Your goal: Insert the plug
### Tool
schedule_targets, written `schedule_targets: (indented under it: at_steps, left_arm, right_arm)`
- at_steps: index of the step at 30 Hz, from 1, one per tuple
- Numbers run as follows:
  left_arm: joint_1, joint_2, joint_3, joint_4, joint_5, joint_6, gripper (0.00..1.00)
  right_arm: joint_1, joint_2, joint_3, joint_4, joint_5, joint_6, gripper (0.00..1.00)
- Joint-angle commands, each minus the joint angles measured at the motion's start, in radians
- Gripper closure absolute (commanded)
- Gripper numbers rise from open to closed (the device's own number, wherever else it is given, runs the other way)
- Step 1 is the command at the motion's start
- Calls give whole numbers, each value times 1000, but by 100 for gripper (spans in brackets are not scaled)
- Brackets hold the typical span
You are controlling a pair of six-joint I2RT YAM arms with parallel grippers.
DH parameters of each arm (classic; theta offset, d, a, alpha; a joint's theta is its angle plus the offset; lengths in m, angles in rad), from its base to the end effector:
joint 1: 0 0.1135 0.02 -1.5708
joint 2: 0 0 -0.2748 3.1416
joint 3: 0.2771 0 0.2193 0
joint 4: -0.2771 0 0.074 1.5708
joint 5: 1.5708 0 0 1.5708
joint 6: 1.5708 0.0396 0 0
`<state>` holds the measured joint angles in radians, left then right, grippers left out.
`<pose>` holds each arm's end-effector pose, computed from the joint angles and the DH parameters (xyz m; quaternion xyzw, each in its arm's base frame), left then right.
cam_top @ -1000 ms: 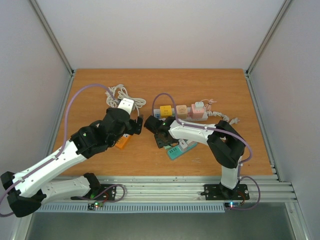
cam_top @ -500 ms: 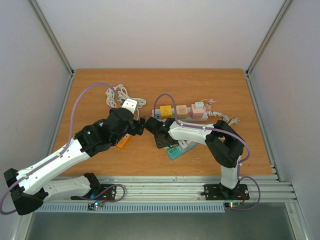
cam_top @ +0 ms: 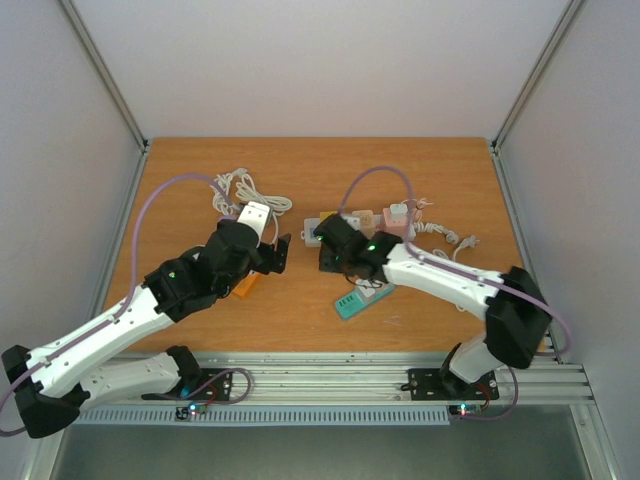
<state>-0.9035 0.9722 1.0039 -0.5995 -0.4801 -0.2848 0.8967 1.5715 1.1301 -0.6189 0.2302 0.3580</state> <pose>0.1171 -0.1191 0.3485 0.1504 0.8461 -0.0887 0.5036 0.1890 0.2221 0.2542 -0.2278 0.9343 0.0573 0.2683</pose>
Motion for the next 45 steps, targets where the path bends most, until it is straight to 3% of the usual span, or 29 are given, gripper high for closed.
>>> schedule_targets:
  at_steps: [1,8,14,19,30,37,45]
  left_arm:
    - [4,-49,-37,160,72,17,1]
    - [4,-50,-107,362,251,36,1]
    - [5,8,-163,555,388,-21,1]
    - [4,55,-180,668,411,-57,7]
    - [1,162,-170,774,378,-132,42]
    - [-1,186,-177,790,352,-146,45]
    - [-22,217,-161,783,344,-101,57]
  right_arm:
    - [-56,-140,-4,90,-45,166,63]
    - [-90,-287,-12,137,-105,394,61]
    - [-91,-380,-87,282,-156,615,66]
    - [-90,-419,-118,338,-154,749,68]
    - [-90,-430,-112,342,-178,841,69]
    - [-90,-439,-109,337,-162,860,69]
    - [-90,-441,-113,342,-159,869,68]
